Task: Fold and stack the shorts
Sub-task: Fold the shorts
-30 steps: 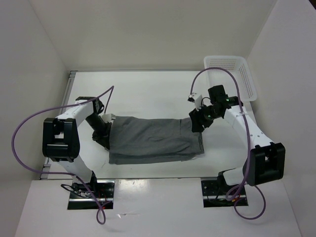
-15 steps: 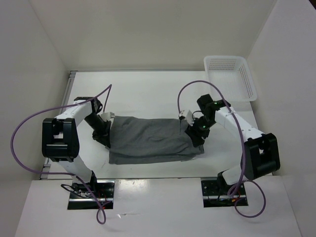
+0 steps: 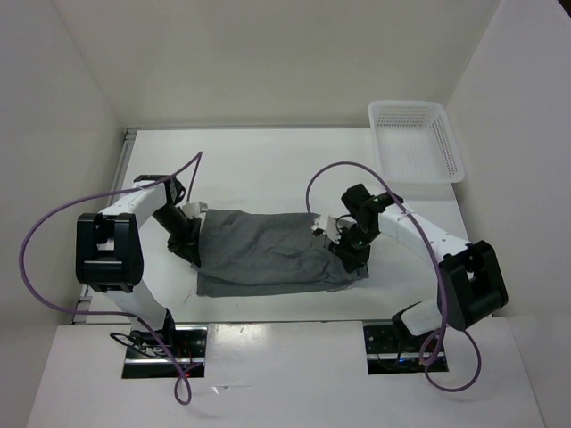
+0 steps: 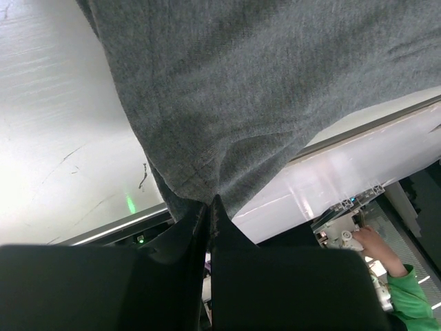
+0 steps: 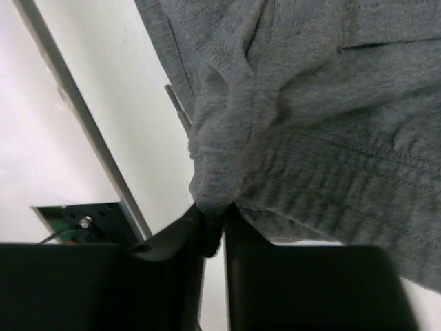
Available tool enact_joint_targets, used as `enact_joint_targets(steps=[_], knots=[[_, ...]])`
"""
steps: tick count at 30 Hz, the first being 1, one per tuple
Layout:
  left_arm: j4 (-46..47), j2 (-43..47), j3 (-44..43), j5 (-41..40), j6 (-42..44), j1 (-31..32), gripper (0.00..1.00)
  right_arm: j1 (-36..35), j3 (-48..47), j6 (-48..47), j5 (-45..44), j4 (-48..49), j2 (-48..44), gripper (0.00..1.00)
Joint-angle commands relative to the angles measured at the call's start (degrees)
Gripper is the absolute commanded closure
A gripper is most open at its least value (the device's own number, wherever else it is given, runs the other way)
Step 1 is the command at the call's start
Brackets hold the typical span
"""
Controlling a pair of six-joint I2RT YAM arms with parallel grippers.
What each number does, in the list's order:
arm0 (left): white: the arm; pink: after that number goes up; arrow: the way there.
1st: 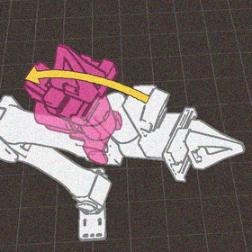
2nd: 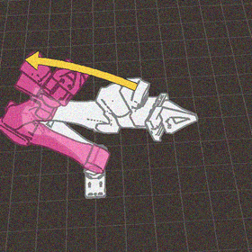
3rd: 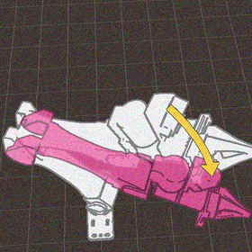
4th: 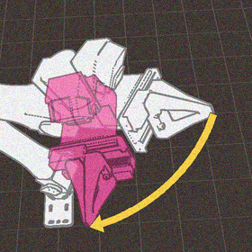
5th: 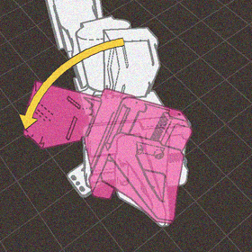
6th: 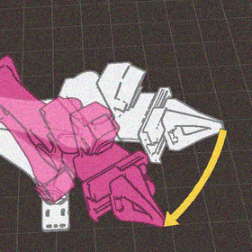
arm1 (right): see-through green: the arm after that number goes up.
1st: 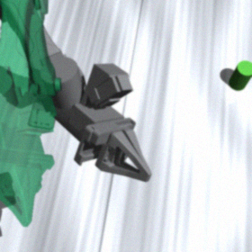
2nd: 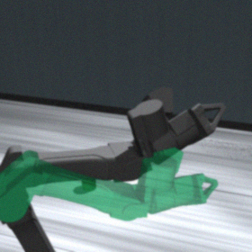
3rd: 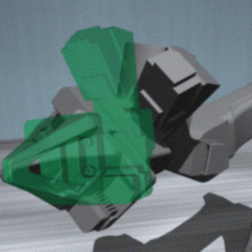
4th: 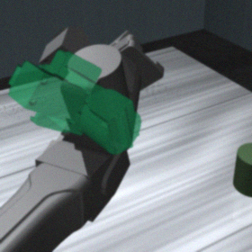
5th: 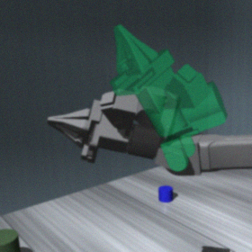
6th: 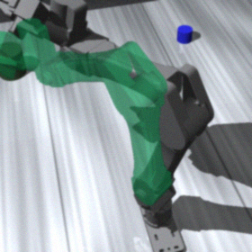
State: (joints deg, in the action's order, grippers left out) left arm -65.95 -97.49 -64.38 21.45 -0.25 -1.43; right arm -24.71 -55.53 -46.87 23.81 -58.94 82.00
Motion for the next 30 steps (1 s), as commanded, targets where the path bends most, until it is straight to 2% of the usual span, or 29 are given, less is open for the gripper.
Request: enact_joint_targets(steps=[1,2,6,7,9,12,14,15,16,17,18,19,20,21,22,23,26,27,29,30], knots=[[-1.5,1.1,-1.0,1.7,0.3,-0.2,0.94,-1.0,1.4,0.2,-1.7,5.7,-0.2,0.88],[-1.5,1.1,-1.0,1.7,0.3,-0.2,0.94,-1.0,1.9,-0.8,-3.5,5.7,-0.2,1.00],[-7.9,2.9,-4.2,0.5,0.3,-1.3,0.97,1.4,-0.4,-11.0,-6.8,-2.9,-2.1,1.00],[-8.7,3.8,-5.5,0.5,0.3,-1.3,0.97,3.4,-2.1,-15.9,-7.3,-8.2,-2.6,1.00],[-8.7,6.3,-7.2,-1.1,0.3,-1.3,0.99,4.0,-2.9,-19.6,-10.4,-11.7,-4.3,1.00],[-8.7,8.5,-4.5,-3.4,0.3,2.6,0.99,4.0,-3.5,-24.7,-14.1,-15.5,-5.0,1.00],[-8.7,8.5,-2.3,-4.1,0.3,5.1,0.91,1.4,-2.0,-24.7,-15.8,-15.0,-3.8,1.00],[-8.7,8.5,-1.0,-4.1,0.3,6.5,0.84,0.5,-2.0,-24.7,-15.8,-15.0,-3.1,1.00],[-8.7,7.7,0.3,-4.7,0.3,9.8,0.72,-0.9,-0.6,-24.0,-15.8,-13.8,-3.1,0.82],[-8.7,7.0,1.2,-5.2,0.3,11.3,0.53,-4.0,-0.5,-22.6,-16.3,-12.4,-3.1,0.63],[-8.7,7.0,1.2,-5.2,0.3,12.1,0.42,-5.2,-0.5,-21.9,-16.3,-11.6,-3.1,0.45],[-8.7,7.0,0.4,-5.2,0.3,13.4,0.34,-6.1,-0.5,-21.0,-16.3,-10.9,-3.1,0.17],[-8.7,7.0,-0.2,-5.2,0.3,13.4,0.28,-6.1,-0.5,-20.5,-16.9,-10.1,-3.6,0.12],[-8.7,7.0,-0.7,-6.3,0.3,14.2,0.18,-6.1,-1.4,-20.5,-17.4,-9.1,-3.6,0.06],[-8.7,7.0,-0.7,-7.2,0.3,14.2,0.17,-6.1,-2.4,-20.5,-19.6,-8.6,-5.6,0.00],[-8.7,7.5,-0.7,-8.5,0.3,14.2,0.17,-5.5,-3.2,-20.5,-20.7,-8.6,-6.5,0.00],[-6.5,7.5,-1.8,-9.1,0.3,12.4,0.17,0.3,-8.6,-23.2,-22.9,-8.6,-8.8,0.00],[-5.3,7.5,-2.9,-7.9,0.3,11.7,0.17,4.8,-12.8,-23.7,-22.9,-7.9,-8.8,0.00],[-0.9,7.5,-7.3,-6.4,0.3,10.1,0.17,8.3,-16.6,-22.2,-19.3,-5.1,-8.8,0.12],[0.6,7.5,-8.8,-4.5,0.3,10.1,0.17,9.5,-19.3,-19.0,-17.3,-0.7,-8.8,0.16]])
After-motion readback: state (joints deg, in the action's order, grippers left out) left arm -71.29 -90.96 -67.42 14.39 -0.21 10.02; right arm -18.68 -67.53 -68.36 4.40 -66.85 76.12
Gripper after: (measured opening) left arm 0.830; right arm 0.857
